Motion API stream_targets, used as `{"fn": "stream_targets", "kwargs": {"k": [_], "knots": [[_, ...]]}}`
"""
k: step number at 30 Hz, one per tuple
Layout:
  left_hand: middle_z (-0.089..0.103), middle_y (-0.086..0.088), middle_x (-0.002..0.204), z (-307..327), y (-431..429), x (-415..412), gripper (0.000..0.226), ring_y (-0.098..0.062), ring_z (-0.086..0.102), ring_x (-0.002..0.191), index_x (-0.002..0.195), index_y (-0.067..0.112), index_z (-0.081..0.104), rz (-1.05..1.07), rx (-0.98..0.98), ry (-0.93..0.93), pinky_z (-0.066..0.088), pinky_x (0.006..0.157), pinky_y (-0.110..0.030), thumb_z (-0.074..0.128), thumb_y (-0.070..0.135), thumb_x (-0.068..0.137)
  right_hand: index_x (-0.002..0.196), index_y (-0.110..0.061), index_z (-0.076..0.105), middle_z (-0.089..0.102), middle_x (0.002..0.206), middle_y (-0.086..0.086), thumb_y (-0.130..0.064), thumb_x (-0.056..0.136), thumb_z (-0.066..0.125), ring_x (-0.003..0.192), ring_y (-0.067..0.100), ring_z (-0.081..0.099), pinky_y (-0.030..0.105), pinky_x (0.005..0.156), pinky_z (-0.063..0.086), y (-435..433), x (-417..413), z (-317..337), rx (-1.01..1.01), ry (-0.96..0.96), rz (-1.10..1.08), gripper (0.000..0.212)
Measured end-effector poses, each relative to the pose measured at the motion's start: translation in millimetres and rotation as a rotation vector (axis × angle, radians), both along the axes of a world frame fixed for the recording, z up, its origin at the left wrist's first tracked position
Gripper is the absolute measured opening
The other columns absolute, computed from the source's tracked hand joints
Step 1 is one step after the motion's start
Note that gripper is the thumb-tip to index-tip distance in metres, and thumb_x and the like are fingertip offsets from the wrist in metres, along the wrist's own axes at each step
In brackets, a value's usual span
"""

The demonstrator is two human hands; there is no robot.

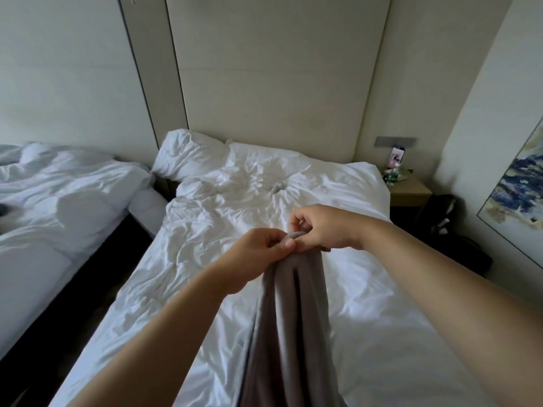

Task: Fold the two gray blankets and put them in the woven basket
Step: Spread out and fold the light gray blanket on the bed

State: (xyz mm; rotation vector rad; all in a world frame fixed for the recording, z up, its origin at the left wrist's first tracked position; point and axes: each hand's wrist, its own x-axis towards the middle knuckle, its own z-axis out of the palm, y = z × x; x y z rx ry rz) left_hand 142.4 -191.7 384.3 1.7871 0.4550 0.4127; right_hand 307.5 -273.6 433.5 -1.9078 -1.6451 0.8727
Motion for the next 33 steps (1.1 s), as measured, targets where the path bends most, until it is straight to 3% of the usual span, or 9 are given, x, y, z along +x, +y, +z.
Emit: {"fn": "stream_targets", "kwargs": {"k": [5,10,12,15,20,23,27,31,33], "knots": [[0.051,-0.007,0.075,-5,2,-15,0.035,-0.019,0.043,0.071,0.083,0.015,0.068,-0.005,0.072,0.079,0.032,0.067,-0.036,0.059,0.048,0.08,0.094,-0.026,0.059,0.057,0.07,-0.006,-0.023,0.083,0.072,0.062,0.012,0.044,0.02,0.048,0.037,9,5,-14,-0.266,0.182,0.139,0.016],[0.066,0.009,0.083,-4,10,-39,0.015,-0.006,0.06,0.082,0.087,0.031,0.07,-0.131,-0.037,0.025,0.047,0.073,-0.02,0.056,0.028,0.089,0.116,-0.054,0.05,0.049,0.084,0.011,-0.002,0.079,0.071,0.08,0.027,0.041,0.022,0.05,0.042,21,5,-17,-0.397,0.192,0.275,0.067],[0.066,0.008,0.086,-1,12,-45,0.013,-0.006,0.061,0.084,0.088,0.031,0.07,-0.152,0.002,0.037,0.049,0.075,-0.02,0.057,0.027,0.088,0.103,-0.052,0.06,0.051,0.086,0.012,0.002,0.075,0.071,0.078,0.027,0.044,0.022,0.048,0.042,28,-6,-17,-0.421,0.159,0.35,0.062],[0.065,0.002,0.086,4,15,-53,0.012,-0.01,0.06,0.083,0.087,0.028,0.07,-0.152,0.0,0.009,0.048,0.075,-0.023,0.059,0.026,0.087,0.082,-0.029,0.066,0.056,0.084,0.011,0.003,0.073,0.071,0.062,0.02,0.047,0.021,0.046,0.041,36,-21,-23,-0.471,0.055,0.381,0.033],[0.067,0.005,0.076,15,27,-71,0.013,-0.004,0.061,0.072,0.083,0.019,0.071,-0.217,-0.102,0.011,0.048,0.066,-0.015,0.06,0.014,0.086,0.097,-0.011,0.067,0.051,0.075,0.01,-0.011,0.077,0.074,0.057,0.015,0.044,0.021,0.043,0.046,39,-12,-45,-0.62,-0.273,0.304,0.021],[0.067,0.002,0.076,15,42,-79,0.008,-0.006,0.06,0.072,0.083,0.014,0.069,-0.036,0.003,0.092,0.047,0.07,-0.02,0.062,0.014,0.088,0.074,-0.022,0.064,0.055,0.071,0.004,-0.018,0.076,0.074,0.059,0.015,0.051,0.023,0.047,0.046,40,12,-40,-0.446,-0.361,0.13,0.01],[0.061,0.013,0.069,10,62,-75,0.022,0.0,0.053,0.065,0.075,0.029,0.063,0.313,0.484,0.249,0.039,0.065,-0.02,0.059,0.016,0.092,0.057,-0.016,0.056,0.054,0.06,-0.003,-0.018,0.063,0.07,0.059,0.015,0.052,0.025,0.051,0.037,45,46,-22,-0.026,-0.469,-0.145,0.016],[0.056,0.022,0.071,-17,65,-63,0.012,0.005,0.051,0.068,0.085,0.028,0.062,0.577,0.61,0.15,0.034,0.062,-0.004,0.061,0.016,0.089,0.069,-0.021,0.062,0.05,0.095,-0.003,-0.026,0.068,0.063,0.094,0.02,0.047,0.034,0.075,0.046,42,58,-40,0.124,-0.672,-0.217,0.006],[0.058,0.02,0.071,-45,66,-60,0.008,-0.004,0.052,0.068,0.09,0.027,0.064,0.648,0.657,0.155,0.037,0.063,-0.01,0.061,0.019,0.09,0.076,-0.021,0.062,0.054,0.098,-0.001,-0.032,0.07,0.059,0.099,0.025,0.048,0.033,0.075,0.041,32,57,-74,0.096,-0.74,-0.178,0.013]]}}
